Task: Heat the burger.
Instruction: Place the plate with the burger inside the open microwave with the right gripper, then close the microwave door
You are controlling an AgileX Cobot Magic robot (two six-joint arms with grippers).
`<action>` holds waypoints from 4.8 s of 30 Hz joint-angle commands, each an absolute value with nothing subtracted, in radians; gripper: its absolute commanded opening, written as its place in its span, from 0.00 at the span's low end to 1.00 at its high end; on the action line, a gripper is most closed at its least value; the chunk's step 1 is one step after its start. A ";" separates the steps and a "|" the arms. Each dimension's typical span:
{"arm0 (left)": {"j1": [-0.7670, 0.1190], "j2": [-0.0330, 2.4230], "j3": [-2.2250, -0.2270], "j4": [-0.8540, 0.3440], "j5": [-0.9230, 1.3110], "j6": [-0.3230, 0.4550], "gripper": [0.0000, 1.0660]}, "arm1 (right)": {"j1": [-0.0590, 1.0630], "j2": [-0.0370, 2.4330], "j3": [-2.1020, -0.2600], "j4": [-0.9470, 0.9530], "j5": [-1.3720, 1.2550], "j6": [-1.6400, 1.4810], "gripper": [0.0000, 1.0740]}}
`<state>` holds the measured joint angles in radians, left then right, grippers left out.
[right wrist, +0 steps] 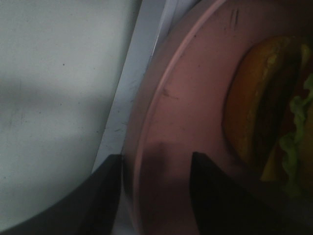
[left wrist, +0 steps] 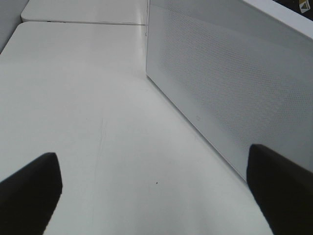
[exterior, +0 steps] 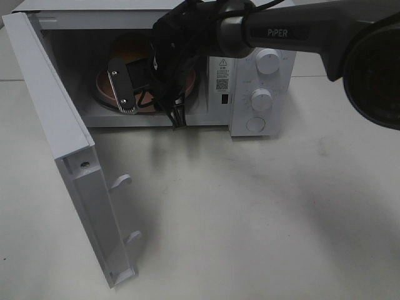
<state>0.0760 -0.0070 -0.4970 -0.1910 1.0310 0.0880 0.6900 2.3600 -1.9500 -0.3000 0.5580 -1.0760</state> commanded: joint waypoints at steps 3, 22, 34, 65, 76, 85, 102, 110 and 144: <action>0.077 -0.029 -0.496 -0.191 1.025 0.089 0.92 | 0.687 2.345 -1.950 -0.273 0.576 -1.070 0.52; 0.077 -0.029 -0.496 -0.191 1.025 0.089 0.92 | 0.688 2.188 -1.663 -0.254 0.377 -1.068 0.74; 0.077 -0.029 -0.496 -0.191 1.025 0.089 0.92 | 0.687 2.037 -1.466 -0.261 0.334 -1.017 0.73; 0.077 -0.029 -0.496 -0.191 1.025 0.089 0.92 | 0.687 1.605 -1.105 -0.257 0.607 -0.318 0.71; 0.077 -0.029 -0.496 -0.191 1.025 0.089 0.92 | 0.687 1.479 -1.071 -0.253 0.858 -0.046 0.71; 0.077 -0.029 -0.496 -0.191 1.025 0.089 0.92 | 0.687 1.382 -1.071 -0.253 1.029 -0.025 0.70; 0.077 -0.029 -0.496 -0.191 1.025 0.089 0.92 | 0.511 1.125 -0.844 -0.220 1.043 0.021 0.70; 0.077 -0.029 -0.496 -0.191 1.025 0.089 0.92 | 0.309 0.936 -0.787 -0.202 1.030 0.075 0.70; 0.077 -0.029 -0.496 -0.191 1.025 0.089 0.92 | 0.036 0.015 -0.506 -0.086 1.032 0.052 0.71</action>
